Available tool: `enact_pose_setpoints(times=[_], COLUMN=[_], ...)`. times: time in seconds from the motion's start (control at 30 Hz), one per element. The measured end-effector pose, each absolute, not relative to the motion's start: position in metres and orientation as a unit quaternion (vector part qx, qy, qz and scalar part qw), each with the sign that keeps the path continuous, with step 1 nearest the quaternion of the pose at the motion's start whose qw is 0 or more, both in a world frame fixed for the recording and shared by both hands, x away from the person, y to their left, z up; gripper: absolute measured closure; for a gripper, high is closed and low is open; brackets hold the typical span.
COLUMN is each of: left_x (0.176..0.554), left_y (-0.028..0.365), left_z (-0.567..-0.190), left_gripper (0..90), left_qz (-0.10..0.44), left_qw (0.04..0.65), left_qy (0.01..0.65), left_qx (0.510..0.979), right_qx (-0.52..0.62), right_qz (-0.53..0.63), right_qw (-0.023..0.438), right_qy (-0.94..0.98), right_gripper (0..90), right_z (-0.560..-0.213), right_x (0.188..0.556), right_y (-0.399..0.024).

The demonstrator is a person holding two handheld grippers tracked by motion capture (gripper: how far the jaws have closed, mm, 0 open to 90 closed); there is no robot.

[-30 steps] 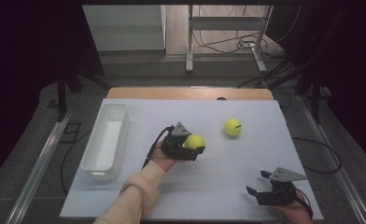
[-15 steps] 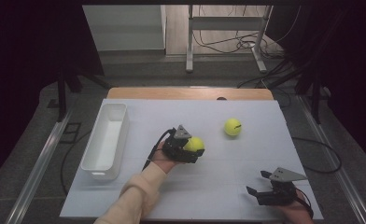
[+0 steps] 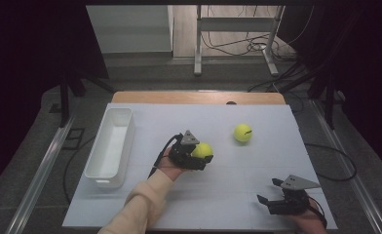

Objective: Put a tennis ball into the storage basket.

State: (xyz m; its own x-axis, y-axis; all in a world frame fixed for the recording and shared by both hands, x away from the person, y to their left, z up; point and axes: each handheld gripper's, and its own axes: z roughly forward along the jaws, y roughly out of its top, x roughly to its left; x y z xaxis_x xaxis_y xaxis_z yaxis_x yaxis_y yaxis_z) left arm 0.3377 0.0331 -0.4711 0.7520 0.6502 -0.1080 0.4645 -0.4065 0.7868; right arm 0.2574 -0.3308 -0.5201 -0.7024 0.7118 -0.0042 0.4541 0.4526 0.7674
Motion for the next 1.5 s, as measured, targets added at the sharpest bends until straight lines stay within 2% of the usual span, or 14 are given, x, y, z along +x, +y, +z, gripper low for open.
enact_pose_setpoints(times=[1.5], left_x=[0.336], left_y=[0.026], left_z=[-0.484], left_gripper=[25.8], left_qz=[0.107], left_qw=[0.406], left_qy=[0.332], left_qx=[0.845], right_qx=[0.348], right_qz=[0.379], right_qw=[0.16], right_qy=[0.842], right_gripper=[14.4], right_z=[-0.524], right_x=[0.259], right_y=[-0.33])
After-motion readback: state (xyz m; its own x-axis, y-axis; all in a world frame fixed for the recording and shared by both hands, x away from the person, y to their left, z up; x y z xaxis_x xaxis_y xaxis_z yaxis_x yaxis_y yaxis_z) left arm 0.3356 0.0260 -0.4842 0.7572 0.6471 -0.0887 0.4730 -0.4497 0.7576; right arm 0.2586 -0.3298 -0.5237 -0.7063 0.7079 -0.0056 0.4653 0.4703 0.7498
